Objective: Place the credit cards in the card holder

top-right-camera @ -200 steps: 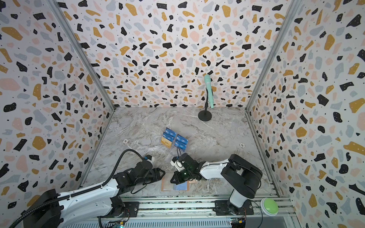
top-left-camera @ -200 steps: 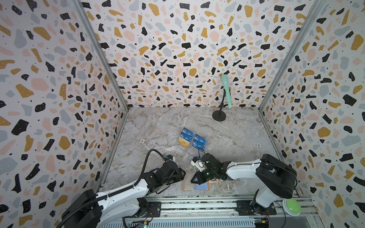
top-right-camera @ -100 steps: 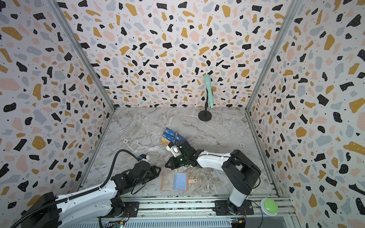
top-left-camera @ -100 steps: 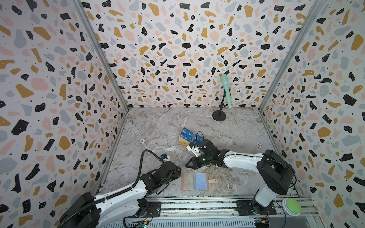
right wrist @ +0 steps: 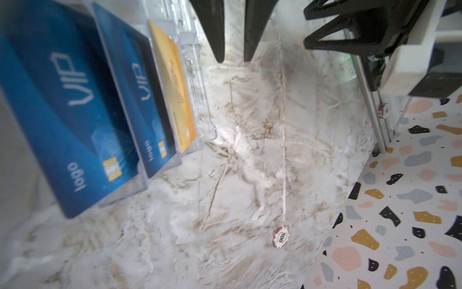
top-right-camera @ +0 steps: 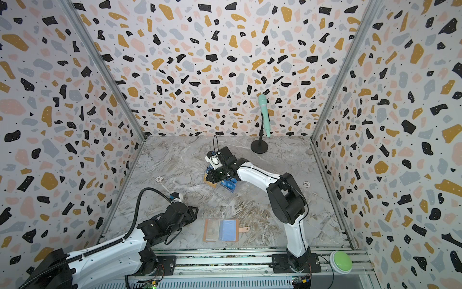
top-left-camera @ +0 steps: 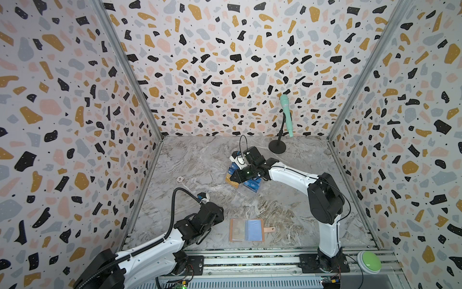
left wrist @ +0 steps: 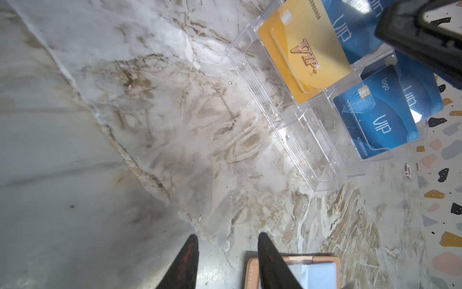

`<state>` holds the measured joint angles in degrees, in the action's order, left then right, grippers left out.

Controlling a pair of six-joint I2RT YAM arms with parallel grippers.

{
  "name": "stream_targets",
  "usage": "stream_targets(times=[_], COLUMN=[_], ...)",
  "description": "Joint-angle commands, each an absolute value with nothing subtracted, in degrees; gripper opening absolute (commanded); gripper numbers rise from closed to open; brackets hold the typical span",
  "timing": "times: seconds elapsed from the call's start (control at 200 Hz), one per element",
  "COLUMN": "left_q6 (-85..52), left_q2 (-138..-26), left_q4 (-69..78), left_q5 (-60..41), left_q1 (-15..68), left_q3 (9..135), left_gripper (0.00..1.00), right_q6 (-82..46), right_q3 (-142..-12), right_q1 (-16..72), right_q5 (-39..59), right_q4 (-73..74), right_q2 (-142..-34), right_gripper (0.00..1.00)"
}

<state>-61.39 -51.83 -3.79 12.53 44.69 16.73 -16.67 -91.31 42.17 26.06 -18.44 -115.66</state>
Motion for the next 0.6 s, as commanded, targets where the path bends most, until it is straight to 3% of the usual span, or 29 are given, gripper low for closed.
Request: stream_targets(times=[0.0,0.335,0.596], left_q6=[-60.38,-59.6,-59.5], left_q2=[-50.41,-49.47,-49.51], left_q4=[-1.94,-0.67,0.05], left_q5=[12.41,11.69,11.25], left_q1=[44.2,43.42,42.76], left_q3=[15.84,14.46,13.82], left_gripper=[0.42,0.44,0.44], right_q6=[-12.99,-9.71,-9.0], right_q3=[-97.35,-108.76,-111.18], right_q1=[42.19,42.01,42.23], right_q5=[21.09,15.51,16.74], right_q4=[-25.59,-35.34,-37.09], right_q2=[-117.06,-125.07,-127.4], right_gripper=[0.2,0.24,0.24])
